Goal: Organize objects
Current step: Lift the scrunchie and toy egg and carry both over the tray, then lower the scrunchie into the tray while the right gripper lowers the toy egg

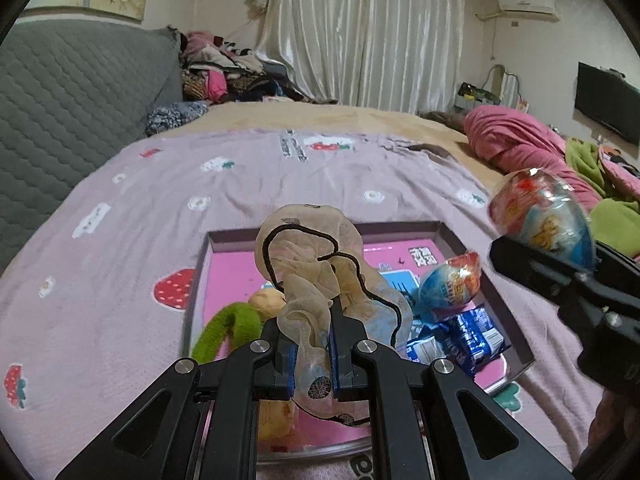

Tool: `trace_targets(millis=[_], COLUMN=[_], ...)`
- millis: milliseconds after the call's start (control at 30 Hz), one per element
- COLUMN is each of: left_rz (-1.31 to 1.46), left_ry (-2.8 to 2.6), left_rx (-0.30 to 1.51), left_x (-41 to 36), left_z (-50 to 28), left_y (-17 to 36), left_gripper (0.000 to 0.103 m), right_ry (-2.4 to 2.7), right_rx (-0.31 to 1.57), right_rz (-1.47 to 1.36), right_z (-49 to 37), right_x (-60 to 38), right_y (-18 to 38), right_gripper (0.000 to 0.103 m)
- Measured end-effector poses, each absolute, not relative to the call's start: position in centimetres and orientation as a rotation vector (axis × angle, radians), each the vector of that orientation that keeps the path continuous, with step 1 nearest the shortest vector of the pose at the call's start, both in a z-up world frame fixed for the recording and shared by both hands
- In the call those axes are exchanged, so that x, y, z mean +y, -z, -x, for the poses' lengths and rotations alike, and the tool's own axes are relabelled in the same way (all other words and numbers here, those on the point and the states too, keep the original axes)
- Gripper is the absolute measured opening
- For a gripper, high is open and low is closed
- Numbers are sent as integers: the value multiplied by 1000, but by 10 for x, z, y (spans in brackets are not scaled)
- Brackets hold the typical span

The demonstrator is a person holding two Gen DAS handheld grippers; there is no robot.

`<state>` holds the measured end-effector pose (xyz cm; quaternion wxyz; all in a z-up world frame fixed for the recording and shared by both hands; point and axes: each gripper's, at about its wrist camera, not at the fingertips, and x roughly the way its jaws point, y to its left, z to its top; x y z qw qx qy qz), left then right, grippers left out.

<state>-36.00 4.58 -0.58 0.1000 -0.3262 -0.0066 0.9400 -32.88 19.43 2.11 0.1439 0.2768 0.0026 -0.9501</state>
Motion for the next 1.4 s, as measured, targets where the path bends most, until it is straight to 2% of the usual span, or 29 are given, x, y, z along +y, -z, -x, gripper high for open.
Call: trace_targets(millis=[1100, 1400], left_rz=[1103, 1154], left_ry=[-2740, -2724], left_rx=[63, 102], left_x=[64, 69], left_z=[371, 374], left_y=[43, 55], left_gripper=[12, 16], right_ry=[2677, 2679], right_rx=[78, 70], right_rz=[-1089, -1143], right_z=[359, 365], right_x=[192, 197], right_y=[43, 51], right_gripper=[51, 51])
